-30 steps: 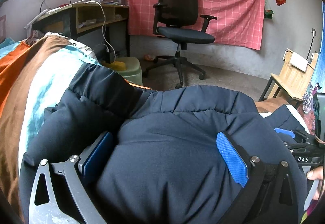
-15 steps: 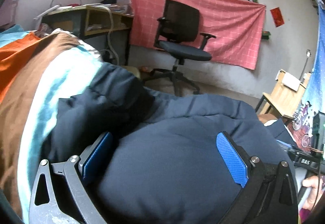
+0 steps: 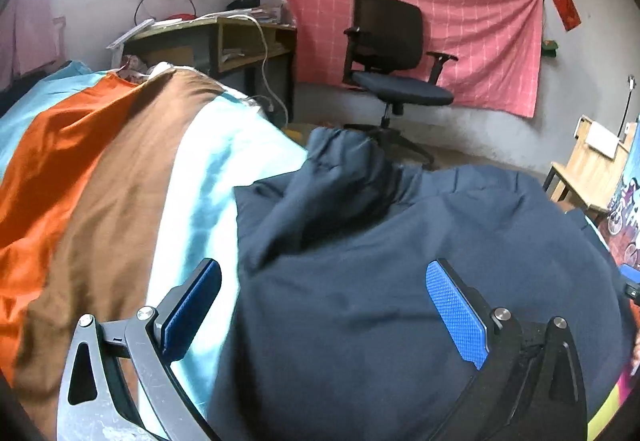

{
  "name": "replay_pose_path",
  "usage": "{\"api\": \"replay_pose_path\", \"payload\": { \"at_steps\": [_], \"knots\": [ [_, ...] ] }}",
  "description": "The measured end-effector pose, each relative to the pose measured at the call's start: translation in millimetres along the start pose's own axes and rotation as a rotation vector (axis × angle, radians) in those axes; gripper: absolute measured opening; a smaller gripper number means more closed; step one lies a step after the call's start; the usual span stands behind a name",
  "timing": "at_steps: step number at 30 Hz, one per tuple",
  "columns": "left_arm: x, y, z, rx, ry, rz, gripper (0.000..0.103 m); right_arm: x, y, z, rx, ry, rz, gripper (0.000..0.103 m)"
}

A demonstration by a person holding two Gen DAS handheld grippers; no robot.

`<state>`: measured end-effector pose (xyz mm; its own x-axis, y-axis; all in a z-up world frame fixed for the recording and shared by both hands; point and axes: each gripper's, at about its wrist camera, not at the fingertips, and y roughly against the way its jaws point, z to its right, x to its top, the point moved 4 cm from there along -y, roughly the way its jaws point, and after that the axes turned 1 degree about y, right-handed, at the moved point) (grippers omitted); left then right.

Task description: Fold large clothes

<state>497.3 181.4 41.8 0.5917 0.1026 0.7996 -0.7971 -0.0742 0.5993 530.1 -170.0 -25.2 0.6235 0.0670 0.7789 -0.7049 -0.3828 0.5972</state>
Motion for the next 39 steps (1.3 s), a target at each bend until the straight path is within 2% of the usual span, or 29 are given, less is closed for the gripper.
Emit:
{"api": "replay_pose_path", "payload": {
  "at_steps": [5,10,18,23,30,36,39],
  "knots": [
    [-13,1,-21,-0.045,0.081,-0.079,0.101,-11,17,19,-0.05,0.034,-0.033,0.1],
    [-24,3,-30,-0.077,0.092,-0.144,0.101,-9,27,35,-0.06,-0.021,-0.031,0.101],
    [-35,-5,-41,-0.154,0.117,-0.249,0.101,-22,2,61,-0.019,-0.163,-0.135,0.101],
    [-34,-10,-45,-0.182,0.106,-0.268,0.101,-25,-22,79,0.002,-0.211,-0.218,0.102],
    [-38,-16,-52,-0.212,0.131,-0.285,0.102,-29,-41,89,0.109,-0.268,-0.297,0.103],
    [-39,-17,-55,-0.233,0.138,-0.294,0.102,-41,-49,107,0.255,-0.42,-0.322,0.103],
    [-41,-15,-57,-0.237,0.137,-0.293,0.102,-44,-49,111,0.28,-0.445,-0.306,0.103]
  ]
}}
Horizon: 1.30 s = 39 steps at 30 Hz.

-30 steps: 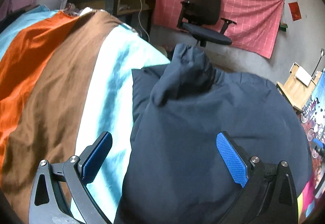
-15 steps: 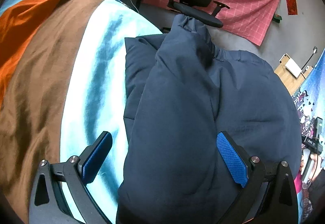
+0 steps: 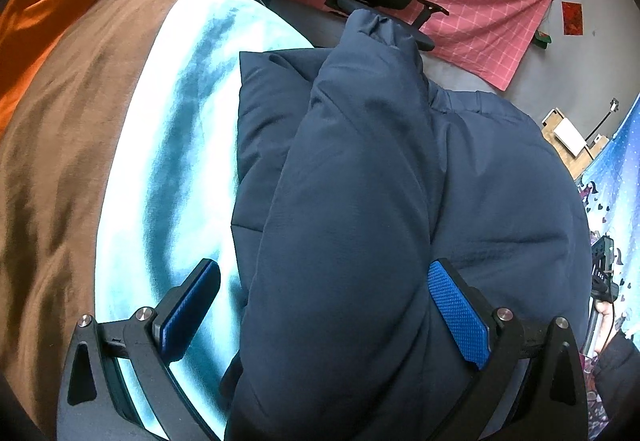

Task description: Fold large clothes

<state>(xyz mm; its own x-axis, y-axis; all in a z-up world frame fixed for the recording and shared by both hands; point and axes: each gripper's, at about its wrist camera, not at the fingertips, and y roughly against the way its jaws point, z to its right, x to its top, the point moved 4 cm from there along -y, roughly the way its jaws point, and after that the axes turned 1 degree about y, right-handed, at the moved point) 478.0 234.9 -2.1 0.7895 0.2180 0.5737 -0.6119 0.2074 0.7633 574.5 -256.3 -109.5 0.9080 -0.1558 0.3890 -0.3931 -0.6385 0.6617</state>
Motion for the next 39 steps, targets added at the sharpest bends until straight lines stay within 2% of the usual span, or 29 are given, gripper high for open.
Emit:
{"api": "replay_pose_path", "payload": {
  "at_steps": [4,7,11,14,21,25,27,28,30,31,33,35,36,38,39],
  "knots": [
    [-1,0,-4,-0.018,0.016,-0.008,0.102,-1,2,1,0.004,0.008,-0.005,0.103],
    [-6,-2,-15,-0.071,0.073,-0.037,0.102,-1,2,3,0.04,-0.01,0.004,0.103],
    [-9,1,-25,-0.109,0.12,-0.053,0.102,-7,3,3,0.161,-0.038,-0.018,0.103],
    [-9,5,-28,-0.114,0.126,-0.064,0.102,-12,-1,-4,0.286,-0.069,-0.066,0.103],
    [-6,15,-36,-0.165,0.163,-0.087,0.1,-14,-10,1,0.233,-0.147,-0.105,0.103],
    [-5,21,-33,-0.144,0.147,-0.086,0.097,-16,-4,3,0.207,-0.173,-0.077,0.103],
    [-6,25,-32,-0.121,0.145,-0.076,0.092,-19,-1,0,0.201,-0.171,-0.064,0.093],
    [-7,26,-29,-0.108,0.147,-0.07,0.086,-18,0,-4,0.196,-0.17,-0.057,0.09],
    [-9,30,-25,-0.085,0.146,-0.06,0.076,-19,5,-10,0.176,-0.16,-0.033,0.077],
    [-9,33,-23,-0.072,0.141,-0.055,0.068,-19,7,-12,0.171,-0.156,-0.025,0.073],
    [-9,39,-16,-0.041,0.118,-0.038,0.056,-19,14,-20,0.151,-0.139,-0.002,0.055],
    [-10,47,-10,-0.013,0.091,-0.019,0.04,-19,21,-28,0.132,-0.128,0.02,0.043],
    [-11,53,-6,0.004,0.074,-0.003,0.037,-18,24,-34,0.121,-0.122,0.029,0.037],
    [-13,64,0,0.032,0.045,0.022,0.026,-18,29,-44,0.091,-0.099,0.044,0.032],
    [-16,70,1,0.044,0.034,0.033,0.024,-18,34,-49,0.081,-0.082,0.058,0.028]
  ]
}}
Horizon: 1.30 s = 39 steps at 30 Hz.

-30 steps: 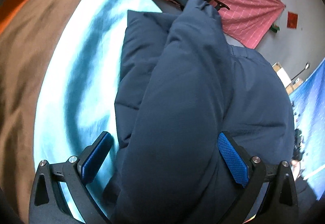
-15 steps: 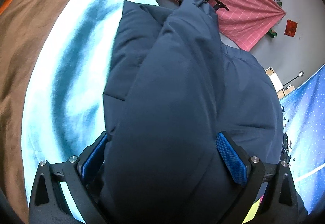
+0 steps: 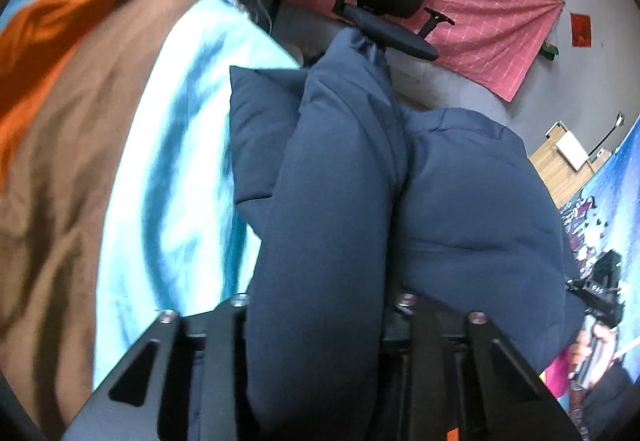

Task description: Fold large clothes

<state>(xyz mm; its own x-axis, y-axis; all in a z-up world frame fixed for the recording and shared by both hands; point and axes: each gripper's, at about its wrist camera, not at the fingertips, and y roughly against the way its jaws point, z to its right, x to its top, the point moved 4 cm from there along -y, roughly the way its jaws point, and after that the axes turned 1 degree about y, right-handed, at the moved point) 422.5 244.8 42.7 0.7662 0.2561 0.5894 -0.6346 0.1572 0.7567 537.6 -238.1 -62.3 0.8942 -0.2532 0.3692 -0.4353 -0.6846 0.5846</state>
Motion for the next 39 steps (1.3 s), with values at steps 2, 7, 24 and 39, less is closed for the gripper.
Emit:
{"api": "replay_pose_path", "payload": {
  "at_steps": [2,7,24,39],
  "knots": [
    [-3,11,3,0.014,-0.012,0.021,0.017,0,9,-12,0.0,0.022,0.027,0.025],
    [-18,38,11,0.008,-0.033,0.073,0.012,4,34,-44,0.001,0.094,0.075,0.022],
    [-13,99,96,-0.041,-0.143,0.118,0.009,-28,115,-123,-0.022,0.302,0.159,0.02],
    [-64,95,91,-0.011,-0.171,0.109,0.009,-93,133,-128,-0.109,0.451,0.199,0.019]
  ]
}}
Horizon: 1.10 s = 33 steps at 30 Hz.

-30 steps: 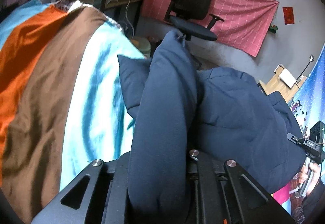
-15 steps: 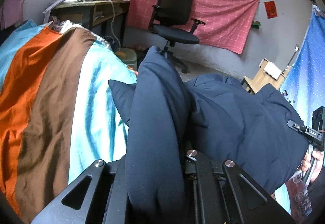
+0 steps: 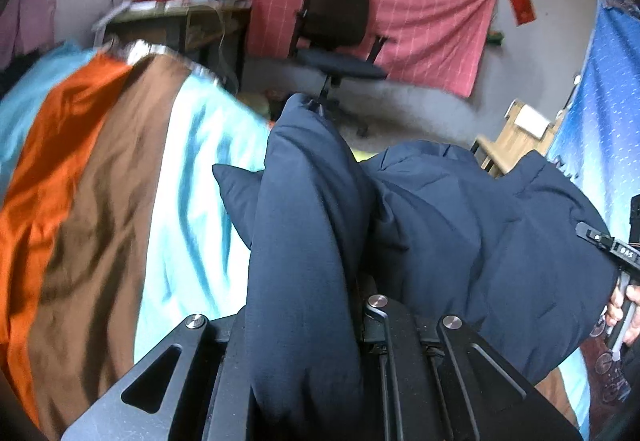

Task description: Fold large clothes

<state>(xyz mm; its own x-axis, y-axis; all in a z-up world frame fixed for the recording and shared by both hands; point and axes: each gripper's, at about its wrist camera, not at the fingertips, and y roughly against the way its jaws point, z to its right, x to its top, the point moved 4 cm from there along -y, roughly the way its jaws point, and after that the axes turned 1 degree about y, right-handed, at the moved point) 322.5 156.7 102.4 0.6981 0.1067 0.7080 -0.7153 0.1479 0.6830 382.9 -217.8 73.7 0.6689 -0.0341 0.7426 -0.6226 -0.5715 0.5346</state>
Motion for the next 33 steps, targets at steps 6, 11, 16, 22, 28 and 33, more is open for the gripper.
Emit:
{"api": "replay_pose_path", "payload": {
  "at_steps": [6,11,16,22,28,33],
  "knots": [
    [-19,-24,-15,0.019,0.036,-0.048,0.01,-29,-25,31,-0.071,-0.06,-0.058,0.019],
    [-27,-38,-22,0.067,0.046,-0.114,0.026,-47,-42,45,-0.164,-0.077,-0.141,0.034],
    [-39,-48,-38,0.089,0.124,-0.175,0.046,-62,-50,62,-0.232,-0.136,-0.199,0.068],
    [-32,-29,-44,0.193,0.114,-0.094,0.064,-56,-36,53,-0.282,-0.101,-0.14,0.087],
    [-25,-7,-34,0.21,0.088,-0.005,0.089,-53,-22,29,-0.332,-0.034,-0.07,0.098],
    [-26,11,-9,0.214,0.041,0.045,0.089,-52,-2,6,-0.346,0.005,0.017,0.102]
  ]
}}
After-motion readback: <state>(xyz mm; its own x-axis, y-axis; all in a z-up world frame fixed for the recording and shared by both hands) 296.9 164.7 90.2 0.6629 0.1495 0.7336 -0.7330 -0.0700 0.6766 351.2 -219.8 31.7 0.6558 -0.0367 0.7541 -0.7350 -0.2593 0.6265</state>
